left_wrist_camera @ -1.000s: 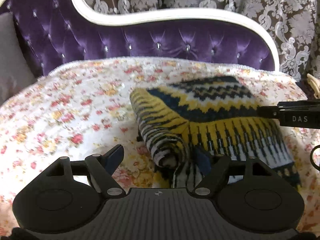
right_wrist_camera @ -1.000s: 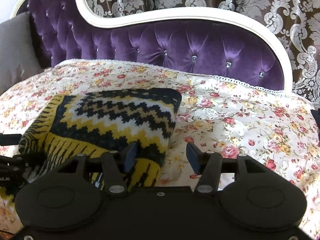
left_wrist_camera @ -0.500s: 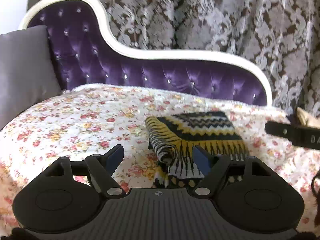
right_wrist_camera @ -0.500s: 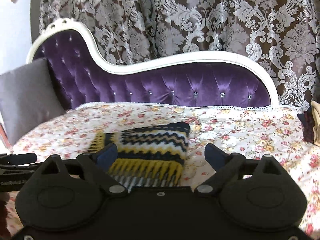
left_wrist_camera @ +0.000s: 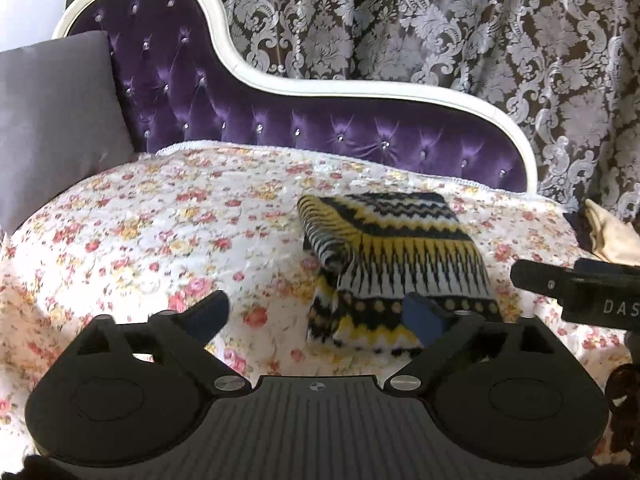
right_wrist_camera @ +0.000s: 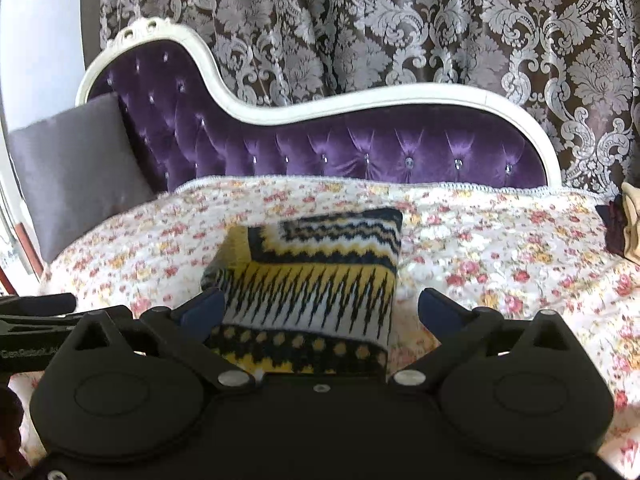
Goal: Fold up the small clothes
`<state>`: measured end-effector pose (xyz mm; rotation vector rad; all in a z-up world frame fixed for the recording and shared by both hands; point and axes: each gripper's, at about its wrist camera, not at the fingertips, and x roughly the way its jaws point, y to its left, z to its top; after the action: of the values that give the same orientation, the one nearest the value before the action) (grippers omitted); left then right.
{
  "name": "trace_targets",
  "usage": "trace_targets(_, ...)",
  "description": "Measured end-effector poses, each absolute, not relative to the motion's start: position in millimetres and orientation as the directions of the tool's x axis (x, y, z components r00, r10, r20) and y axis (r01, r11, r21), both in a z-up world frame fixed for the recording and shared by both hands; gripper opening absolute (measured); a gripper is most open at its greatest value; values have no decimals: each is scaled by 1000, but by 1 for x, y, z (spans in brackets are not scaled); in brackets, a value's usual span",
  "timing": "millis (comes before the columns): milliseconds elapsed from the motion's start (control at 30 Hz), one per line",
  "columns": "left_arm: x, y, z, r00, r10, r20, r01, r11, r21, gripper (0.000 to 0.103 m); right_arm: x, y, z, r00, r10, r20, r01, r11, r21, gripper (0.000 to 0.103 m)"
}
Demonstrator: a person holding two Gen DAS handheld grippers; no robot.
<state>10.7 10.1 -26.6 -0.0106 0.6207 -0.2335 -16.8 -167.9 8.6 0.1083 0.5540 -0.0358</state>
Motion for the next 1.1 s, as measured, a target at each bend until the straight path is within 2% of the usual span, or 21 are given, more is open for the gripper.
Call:
trace_targets(633, 1, 7, -42, 747, -210, -631, 212, 975, -74, 98, -40, -160, -10, 795, -13, -607, 102, 988, 112, 103)
trace_targets(1100, 2, 5, -44, 725, -216, -654, 221, 972, -76, 98, -41, -159, -15, 778, -9, -629, 102, 989, 112, 103)
